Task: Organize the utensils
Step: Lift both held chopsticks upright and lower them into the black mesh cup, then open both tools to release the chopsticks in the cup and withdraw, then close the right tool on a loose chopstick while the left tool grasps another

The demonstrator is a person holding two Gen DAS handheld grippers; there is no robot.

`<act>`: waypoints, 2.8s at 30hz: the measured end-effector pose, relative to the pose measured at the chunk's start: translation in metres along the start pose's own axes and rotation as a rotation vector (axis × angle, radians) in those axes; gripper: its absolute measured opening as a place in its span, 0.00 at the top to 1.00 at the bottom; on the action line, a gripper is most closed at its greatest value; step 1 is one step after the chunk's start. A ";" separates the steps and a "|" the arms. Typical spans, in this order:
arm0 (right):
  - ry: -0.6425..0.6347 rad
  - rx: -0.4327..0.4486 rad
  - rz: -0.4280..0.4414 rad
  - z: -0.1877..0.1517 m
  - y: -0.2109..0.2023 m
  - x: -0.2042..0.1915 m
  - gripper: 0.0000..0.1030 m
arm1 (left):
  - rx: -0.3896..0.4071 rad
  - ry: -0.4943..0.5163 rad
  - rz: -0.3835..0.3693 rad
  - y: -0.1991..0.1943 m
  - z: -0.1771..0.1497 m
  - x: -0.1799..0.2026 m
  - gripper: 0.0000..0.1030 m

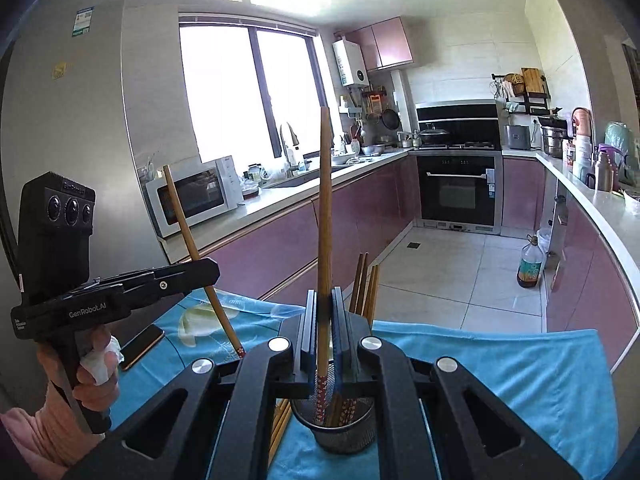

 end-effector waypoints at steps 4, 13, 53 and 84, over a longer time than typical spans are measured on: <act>-0.006 -0.024 -0.025 -0.006 0.012 0.007 0.94 | -0.019 0.015 0.028 0.018 0.000 -0.004 0.93; 0.003 -0.127 -0.058 -0.036 0.037 0.021 0.94 | -0.142 0.048 0.052 0.058 -0.035 -0.011 0.93; 0.044 -0.224 -0.051 -0.068 0.035 0.017 0.72 | -0.203 0.085 0.175 0.049 -0.087 -0.037 0.70; -0.029 -0.500 0.051 -0.198 0.019 -0.066 0.67 | -0.379 -0.026 0.293 -0.034 -0.204 -0.067 0.63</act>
Point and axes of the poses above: each gripper's, at about its wrist camera, not at the fingertips, and y roughly the way its jaws point, x to its right, z to its top, the point moved 5 cm from there along y, roughly the way its jaws point, and after that the axes turned 14 degrees about x, right-handed, at the moved point
